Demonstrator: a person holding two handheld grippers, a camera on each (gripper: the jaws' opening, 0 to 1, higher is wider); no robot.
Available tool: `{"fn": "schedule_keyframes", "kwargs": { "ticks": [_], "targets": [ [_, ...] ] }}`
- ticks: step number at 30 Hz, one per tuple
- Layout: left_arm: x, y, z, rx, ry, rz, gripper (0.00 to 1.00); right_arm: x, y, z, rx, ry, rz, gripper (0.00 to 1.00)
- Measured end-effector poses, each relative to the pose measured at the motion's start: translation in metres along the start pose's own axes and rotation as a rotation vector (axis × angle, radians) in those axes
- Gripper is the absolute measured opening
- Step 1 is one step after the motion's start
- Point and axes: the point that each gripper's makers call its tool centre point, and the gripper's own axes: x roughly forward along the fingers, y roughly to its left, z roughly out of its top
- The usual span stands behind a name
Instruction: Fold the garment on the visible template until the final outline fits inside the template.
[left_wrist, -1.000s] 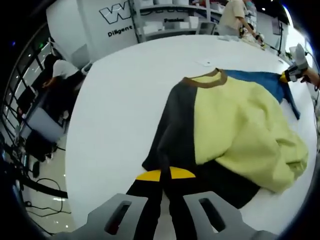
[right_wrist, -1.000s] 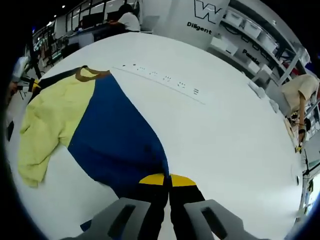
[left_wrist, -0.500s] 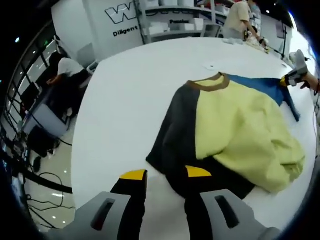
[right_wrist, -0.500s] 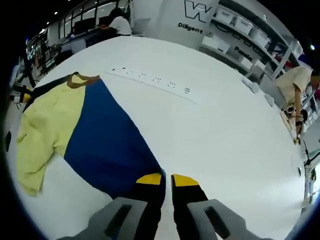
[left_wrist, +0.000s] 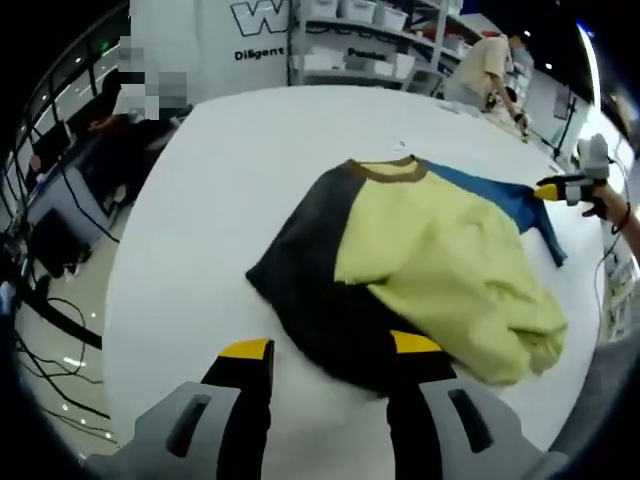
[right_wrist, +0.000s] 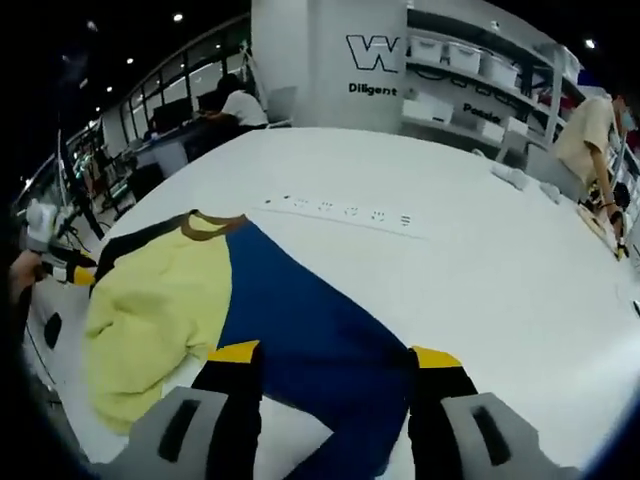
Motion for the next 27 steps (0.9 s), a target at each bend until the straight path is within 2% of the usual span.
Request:
{"fn": "schedule_keyframes", "kwargs": {
  "ticks": [3,7,13,18,23,27],
  "targets": [
    [-0.002,-0.007,-0.005,-0.011,-0.007,-0.005,0.43,-0.006,0.024,-0.003,-0.011,-0.013,0.061,0.64],
    [0.000,-0.013,-0.011,-0.009,-0.013,-0.016,0.42,-0.013,0.060,-0.012,-0.042,0.000,0.179,0.76],
    [0.000,-0.022,-0.016,-0.043,-0.037,-0.035,0.39,-0.025,0.097,-0.019,-0.054,-0.003,0.271,0.81],
    [0.003,-0.027,-0.020,-0.074,-0.046,-0.045,0.33,-0.033,0.133,-0.035,-0.100,0.014,0.351,0.82],
    [0.005,-0.029,-0.029,-0.106,-0.034,-0.035,0.27,-0.039,0.163,-0.053,-0.176,0.033,0.395,0.80],
    [0.005,-0.031,-0.028,-0.125,-0.049,-0.042,0.22,-0.039,0.179,-0.062,-0.226,0.027,0.388,0.79]
  ]
}}
